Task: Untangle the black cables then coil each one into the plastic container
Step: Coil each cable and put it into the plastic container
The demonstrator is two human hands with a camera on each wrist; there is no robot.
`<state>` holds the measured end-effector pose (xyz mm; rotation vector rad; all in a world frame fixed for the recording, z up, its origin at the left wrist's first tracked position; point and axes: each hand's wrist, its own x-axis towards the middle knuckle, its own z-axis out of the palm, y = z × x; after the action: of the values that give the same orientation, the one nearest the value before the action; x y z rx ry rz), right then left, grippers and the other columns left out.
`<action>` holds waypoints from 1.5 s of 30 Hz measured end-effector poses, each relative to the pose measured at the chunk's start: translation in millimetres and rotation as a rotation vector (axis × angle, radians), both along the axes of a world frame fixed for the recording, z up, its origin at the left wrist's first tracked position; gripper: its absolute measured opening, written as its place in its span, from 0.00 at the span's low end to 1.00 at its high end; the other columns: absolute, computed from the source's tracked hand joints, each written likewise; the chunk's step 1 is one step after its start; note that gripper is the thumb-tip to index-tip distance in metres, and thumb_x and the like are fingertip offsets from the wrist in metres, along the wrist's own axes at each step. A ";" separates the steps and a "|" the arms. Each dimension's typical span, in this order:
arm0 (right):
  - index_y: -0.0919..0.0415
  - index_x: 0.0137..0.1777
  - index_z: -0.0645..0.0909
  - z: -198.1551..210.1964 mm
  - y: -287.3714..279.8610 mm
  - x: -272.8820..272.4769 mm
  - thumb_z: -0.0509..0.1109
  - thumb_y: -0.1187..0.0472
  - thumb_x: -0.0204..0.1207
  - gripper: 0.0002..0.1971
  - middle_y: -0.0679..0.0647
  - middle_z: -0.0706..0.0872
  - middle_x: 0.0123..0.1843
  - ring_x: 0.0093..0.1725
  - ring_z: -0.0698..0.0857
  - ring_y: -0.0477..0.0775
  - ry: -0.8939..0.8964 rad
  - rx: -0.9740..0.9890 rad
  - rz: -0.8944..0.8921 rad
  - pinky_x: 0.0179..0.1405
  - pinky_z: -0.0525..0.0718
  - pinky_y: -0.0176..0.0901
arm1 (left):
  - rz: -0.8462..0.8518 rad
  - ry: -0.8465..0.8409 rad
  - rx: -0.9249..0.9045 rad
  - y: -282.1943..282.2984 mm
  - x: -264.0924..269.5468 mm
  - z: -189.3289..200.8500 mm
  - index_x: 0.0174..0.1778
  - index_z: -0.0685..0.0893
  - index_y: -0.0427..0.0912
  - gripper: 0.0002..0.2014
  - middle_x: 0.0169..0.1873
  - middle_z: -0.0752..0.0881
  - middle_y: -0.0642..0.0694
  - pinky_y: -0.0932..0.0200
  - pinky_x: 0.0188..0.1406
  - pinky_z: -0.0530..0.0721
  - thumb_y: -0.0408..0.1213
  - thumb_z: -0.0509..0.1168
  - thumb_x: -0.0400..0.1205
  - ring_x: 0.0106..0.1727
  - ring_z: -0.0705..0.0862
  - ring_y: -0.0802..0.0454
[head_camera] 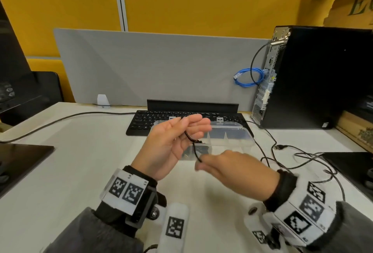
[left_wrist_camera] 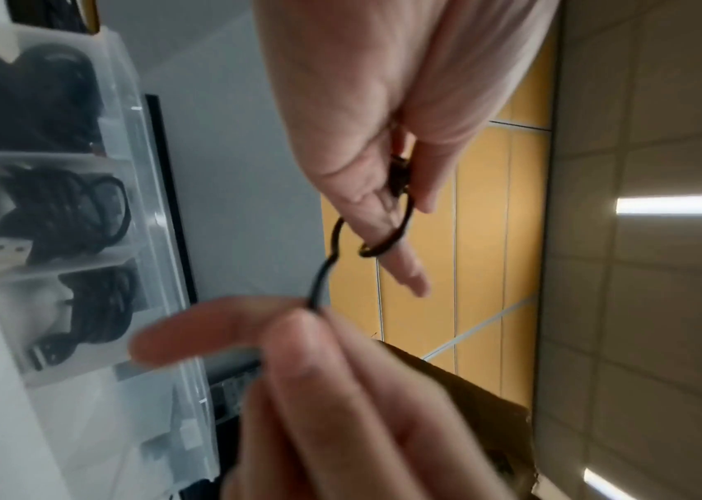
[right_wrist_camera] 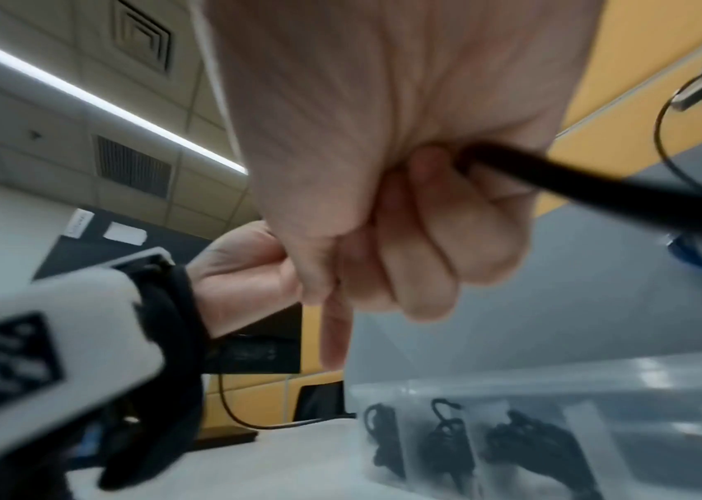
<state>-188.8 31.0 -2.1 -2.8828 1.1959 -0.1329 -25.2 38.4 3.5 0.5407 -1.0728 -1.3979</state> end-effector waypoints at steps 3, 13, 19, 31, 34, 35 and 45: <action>0.45 0.57 0.75 12.3 11.6 0.8 0.46 0.45 0.85 0.16 0.42 0.72 0.37 0.43 0.76 0.50 0.019 0.106 0.054 0.45 0.74 0.46 | 0.142 -0.140 -0.023 -3.4 -3.7 -4.2 0.55 0.81 0.30 0.13 0.47 0.90 0.39 0.67 0.46 0.85 0.34 0.56 0.83 0.51 0.89 0.50; 0.44 0.30 0.73 51.6 -9.4 -32.8 0.51 0.34 0.72 0.20 0.42 0.76 0.25 0.29 0.76 0.40 -0.210 0.063 -0.009 0.31 0.73 0.32 | 0.217 -1.140 -0.358 3.4 10.9 -3.6 0.28 0.78 0.45 0.24 0.20 0.76 0.52 0.69 0.28 0.70 0.63 0.60 0.76 0.24 0.73 0.63; 0.55 0.35 0.78 63.6 -44.0 -120.8 0.52 0.39 0.70 0.22 0.52 0.80 0.31 0.34 0.80 0.51 -0.319 -0.100 -0.350 0.35 0.75 0.37 | 0.682 -1.173 -0.368 -7.1 40.2 2.9 0.31 0.83 0.41 0.13 0.23 0.79 0.52 0.75 0.29 0.72 0.44 0.66 0.79 0.25 0.76 0.62; 0.56 0.64 0.79 62.9 -57.5 -126.6 0.54 0.37 0.75 0.29 0.63 0.85 0.50 0.53 0.80 0.68 -0.257 -0.665 -0.755 0.48 0.78 0.60 | 0.686 -0.964 -0.110 -17.5 41.6 -10.1 0.28 0.82 0.48 0.14 0.17 0.76 0.54 0.71 0.19 0.69 0.42 0.65 0.81 0.16 0.72 0.65; 0.44 0.75 0.66 47.0 -26.5 -57.6 0.47 0.28 0.71 0.35 0.47 0.79 0.62 0.65 0.74 0.50 -0.370 -0.284 -0.364 0.66 0.72 0.57 | 0.644 -0.978 -0.111 -19.2 34.8 -14.7 0.30 0.84 0.47 0.13 0.21 0.79 0.53 0.73 0.19 0.70 0.41 0.64 0.81 0.18 0.73 0.66; 0.40 0.76 0.63 37.2 -14.7 -36.8 0.48 0.26 0.71 0.35 0.41 0.76 0.65 0.67 0.71 0.44 -0.363 -0.121 -0.251 0.70 0.68 0.52 | 0.630 -0.969 -0.109 -19.4 32.9 -15.9 0.31 0.85 0.46 0.13 0.21 0.79 0.53 0.73 0.19 0.70 0.41 0.64 0.81 0.18 0.73 0.65; 0.48 0.56 0.75 17.9 -19.3 -16.9 0.60 0.62 0.82 0.08 0.43 0.78 0.32 0.36 0.80 0.39 -0.837 -0.054 -0.032 0.37 0.77 0.25 | 0.338 -1.019 -0.072 -11.6 29.4 -11.4 0.35 0.85 0.42 0.13 0.19 0.81 0.53 0.70 0.31 0.81 0.45 0.64 0.81 0.18 0.75 0.63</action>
<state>-205.7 11.7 15.8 -2.3699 1.0380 -1.2263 4.2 26.8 -7.9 1.3856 -1.7067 -0.7390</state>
